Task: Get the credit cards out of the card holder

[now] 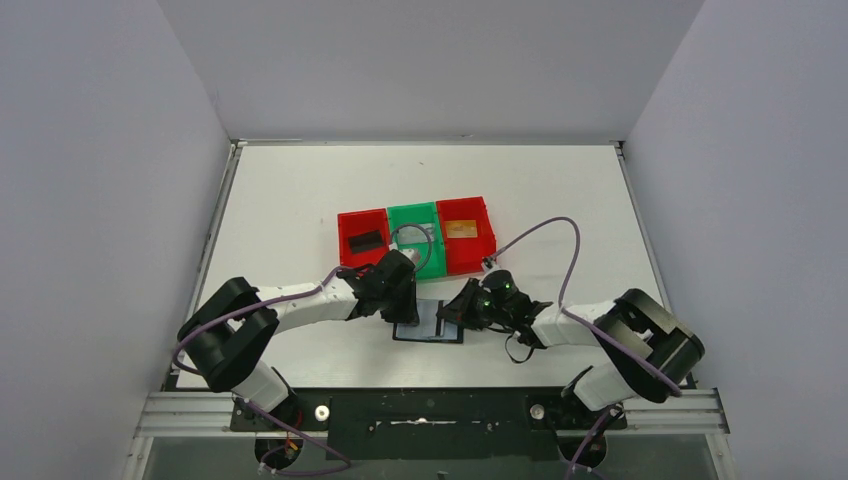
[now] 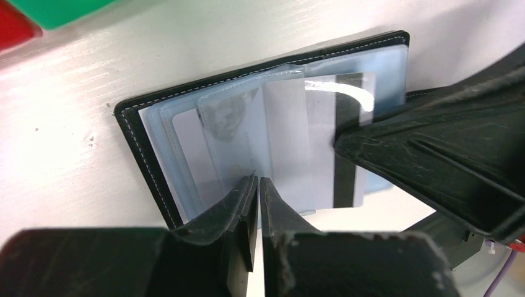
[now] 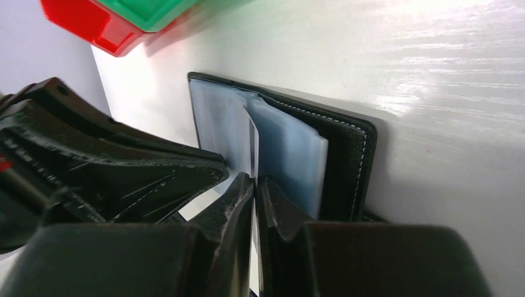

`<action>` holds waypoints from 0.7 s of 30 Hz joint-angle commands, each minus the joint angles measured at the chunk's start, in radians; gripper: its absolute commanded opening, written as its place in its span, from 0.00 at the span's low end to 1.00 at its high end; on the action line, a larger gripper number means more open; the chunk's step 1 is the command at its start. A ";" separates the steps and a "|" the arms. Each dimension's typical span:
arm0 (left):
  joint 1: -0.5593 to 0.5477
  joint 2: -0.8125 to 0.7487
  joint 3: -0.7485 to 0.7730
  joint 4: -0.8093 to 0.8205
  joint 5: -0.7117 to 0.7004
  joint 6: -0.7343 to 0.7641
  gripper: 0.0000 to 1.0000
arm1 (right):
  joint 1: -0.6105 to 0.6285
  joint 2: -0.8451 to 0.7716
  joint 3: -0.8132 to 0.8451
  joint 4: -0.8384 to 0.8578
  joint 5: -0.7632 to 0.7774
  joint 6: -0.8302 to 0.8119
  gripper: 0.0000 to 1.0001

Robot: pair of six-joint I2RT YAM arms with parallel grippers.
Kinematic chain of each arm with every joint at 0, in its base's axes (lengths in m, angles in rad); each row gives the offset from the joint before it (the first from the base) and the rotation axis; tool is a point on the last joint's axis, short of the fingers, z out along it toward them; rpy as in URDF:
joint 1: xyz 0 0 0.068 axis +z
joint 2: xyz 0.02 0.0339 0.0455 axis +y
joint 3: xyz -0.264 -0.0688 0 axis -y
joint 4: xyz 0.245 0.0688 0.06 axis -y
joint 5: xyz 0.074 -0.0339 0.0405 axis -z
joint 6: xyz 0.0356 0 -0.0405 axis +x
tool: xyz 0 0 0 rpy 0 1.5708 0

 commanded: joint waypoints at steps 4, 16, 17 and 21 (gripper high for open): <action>-0.004 -0.002 -0.022 -0.054 -0.048 0.009 0.07 | -0.019 -0.163 -0.021 -0.156 0.088 -0.066 0.00; -0.003 -0.066 -0.019 -0.034 -0.043 0.005 0.11 | -0.033 -0.300 0.020 -0.259 0.103 -0.154 0.00; -0.003 -0.075 -0.018 -0.032 -0.045 0.007 0.12 | -0.033 -0.312 0.021 -0.254 0.105 -0.164 0.00; -0.003 -0.117 0.000 -0.038 -0.056 0.009 0.22 | -0.032 -0.366 0.020 -0.229 0.113 -0.207 0.00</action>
